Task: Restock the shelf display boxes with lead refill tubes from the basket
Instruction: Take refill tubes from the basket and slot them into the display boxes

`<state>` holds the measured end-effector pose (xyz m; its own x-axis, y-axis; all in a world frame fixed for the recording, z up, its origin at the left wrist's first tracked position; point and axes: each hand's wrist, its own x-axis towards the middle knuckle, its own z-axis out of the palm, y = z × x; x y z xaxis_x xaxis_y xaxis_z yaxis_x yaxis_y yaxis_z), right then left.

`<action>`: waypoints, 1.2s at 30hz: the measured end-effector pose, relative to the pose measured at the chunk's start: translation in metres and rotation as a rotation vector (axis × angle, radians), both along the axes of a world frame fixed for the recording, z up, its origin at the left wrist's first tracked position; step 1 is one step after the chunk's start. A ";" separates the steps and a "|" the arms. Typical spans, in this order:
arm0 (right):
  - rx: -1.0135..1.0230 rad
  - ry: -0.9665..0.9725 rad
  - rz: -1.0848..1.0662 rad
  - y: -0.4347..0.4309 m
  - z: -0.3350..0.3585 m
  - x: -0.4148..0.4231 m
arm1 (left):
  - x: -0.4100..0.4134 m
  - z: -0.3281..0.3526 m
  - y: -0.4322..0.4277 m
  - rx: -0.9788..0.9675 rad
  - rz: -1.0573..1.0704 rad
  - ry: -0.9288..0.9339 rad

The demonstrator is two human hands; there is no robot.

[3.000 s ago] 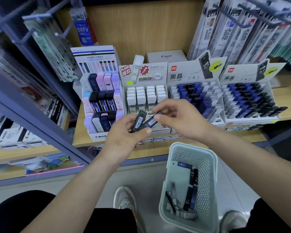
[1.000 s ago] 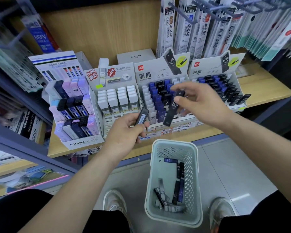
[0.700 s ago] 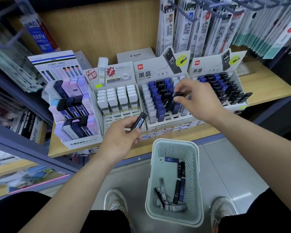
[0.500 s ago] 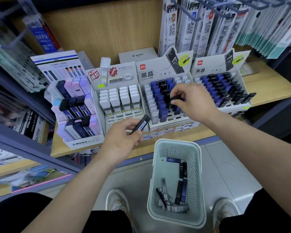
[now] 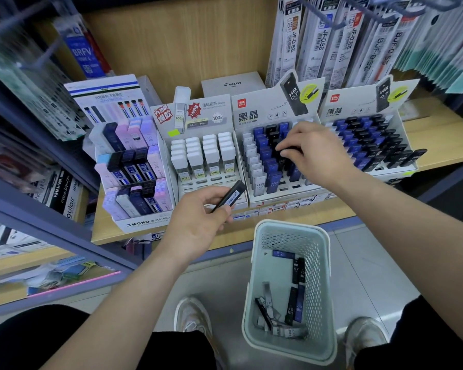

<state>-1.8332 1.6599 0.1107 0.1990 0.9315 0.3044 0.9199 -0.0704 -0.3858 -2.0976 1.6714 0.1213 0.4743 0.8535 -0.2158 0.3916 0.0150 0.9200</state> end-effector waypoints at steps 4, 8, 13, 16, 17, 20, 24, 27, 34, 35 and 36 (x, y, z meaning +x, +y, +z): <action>-0.019 0.057 -0.050 0.001 0.006 -0.002 | -0.001 -0.001 0.001 -0.009 0.016 -0.009; 0.041 0.114 -0.051 -0.013 0.022 -0.010 | 0.000 -0.001 0.001 -0.037 0.036 -0.024; -0.060 0.350 0.178 -0.042 0.029 -0.049 | 0.007 0.003 -0.002 -0.063 0.033 -0.087; -0.152 0.365 0.297 -0.054 0.023 -0.061 | 0.014 0.008 -0.007 -0.060 0.008 -0.111; -0.161 0.379 0.297 -0.057 0.022 -0.060 | 0.016 0.009 -0.008 -0.045 0.004 -0.114; -0.211 0.471 0.266 -0.063 0.019 -0.048 | 0.019 0.011 -0.010 0.055 -0.006 -0.113; -0.270 0.631 0.248 -0.070 0.016 -0.044 | 0.021 0.015 -0.014 0.107 -0.029 -0.099; -0.294 0.558 0.244 -0.074 0.020 -0.047 | 0.023 0.014 -0.015 0.091 0.026 -0.126; -0.353 0.573 0.222 -0.070 0.023 -0.057 | 0.020 0.012 -0.013 0.056 0.085 -0.159; -0.365 0.591 0.228 -0.069 0.023 -0.058 | 0.020 0.012 -0.013 0.034 0.100 -0.175; -0.371 0.605 0.228 -0.068 0.022 -0.058 | 0.020 0.011 -0.013 0.017 0.115 -0.186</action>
